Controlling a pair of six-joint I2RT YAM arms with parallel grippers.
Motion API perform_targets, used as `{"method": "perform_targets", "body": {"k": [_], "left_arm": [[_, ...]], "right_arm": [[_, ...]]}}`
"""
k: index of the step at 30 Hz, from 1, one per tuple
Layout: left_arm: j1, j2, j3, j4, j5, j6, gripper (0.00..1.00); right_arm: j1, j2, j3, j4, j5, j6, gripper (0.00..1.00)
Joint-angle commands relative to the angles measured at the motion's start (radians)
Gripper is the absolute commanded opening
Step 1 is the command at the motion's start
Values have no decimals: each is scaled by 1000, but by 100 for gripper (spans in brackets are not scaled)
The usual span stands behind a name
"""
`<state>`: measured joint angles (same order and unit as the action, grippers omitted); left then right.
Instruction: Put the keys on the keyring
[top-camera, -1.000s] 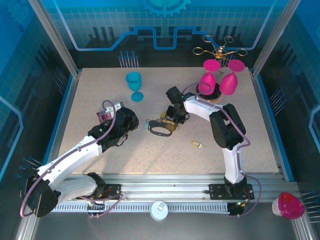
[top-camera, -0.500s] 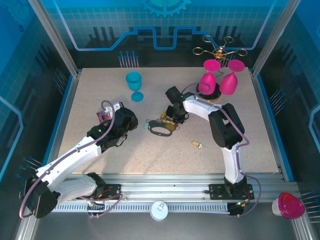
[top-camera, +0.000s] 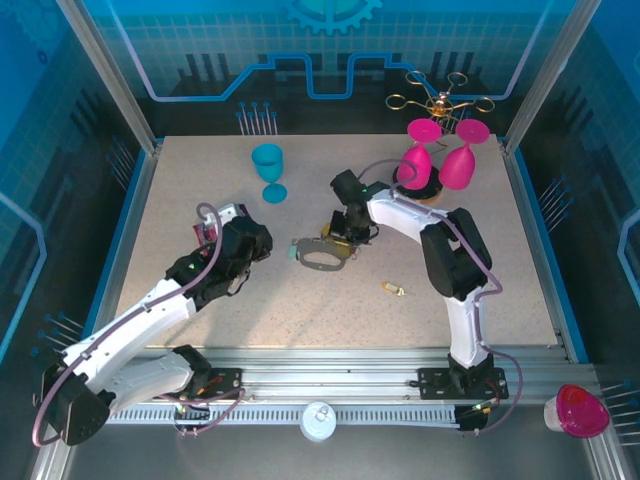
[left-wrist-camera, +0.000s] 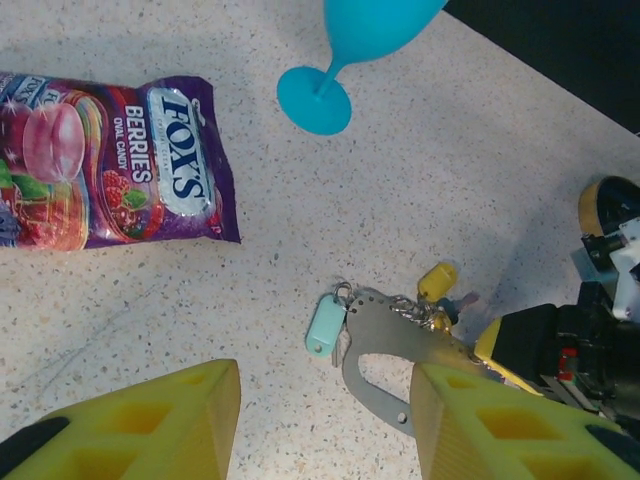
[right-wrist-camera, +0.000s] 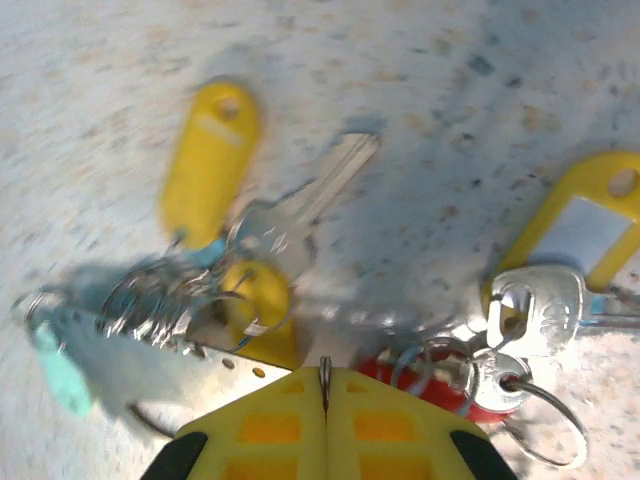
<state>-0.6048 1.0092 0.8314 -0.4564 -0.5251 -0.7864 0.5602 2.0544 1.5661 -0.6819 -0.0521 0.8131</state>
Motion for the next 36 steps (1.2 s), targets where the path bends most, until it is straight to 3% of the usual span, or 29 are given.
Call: {"method": "perform_targets", "body": {"k": [1, 6, 9, 14, 19, 29, 33, 36], "left_arm": [[6, -49, -27, 124, -14, 211, 55], [21, -69, -64, 375, 91, 576, 63], [81, -39, -52, 446, 246, 719, 63], [182, 28, -33, 504, 596, 898, 58], [200, 79, -46, 530, 798, 1081, 50], [223, 188, -111, 744, 1138, 1182, 33], [223, 227, -171, 970, 1237, 1103, 27], [225, 247, -153, 938, 1307, 1130, 22]], "right_arm": [[14, -147, 13, -15, -83, -305, 0], [-5, -209, 78, -173, -185, -619, 0], [-4, -223, 139, -267, -223, -742, 0], [-4, -240, 200, -320, -239, -898, 0], [-13, -260, 182, -300, -290, -1036, 0], [-23, -320, 87, -240, -425, -1349, 0], [-25, -330, 71, -221, -455, -1425, 0], [-25, -346, 48, -190, -466, -1461, 0]]}}
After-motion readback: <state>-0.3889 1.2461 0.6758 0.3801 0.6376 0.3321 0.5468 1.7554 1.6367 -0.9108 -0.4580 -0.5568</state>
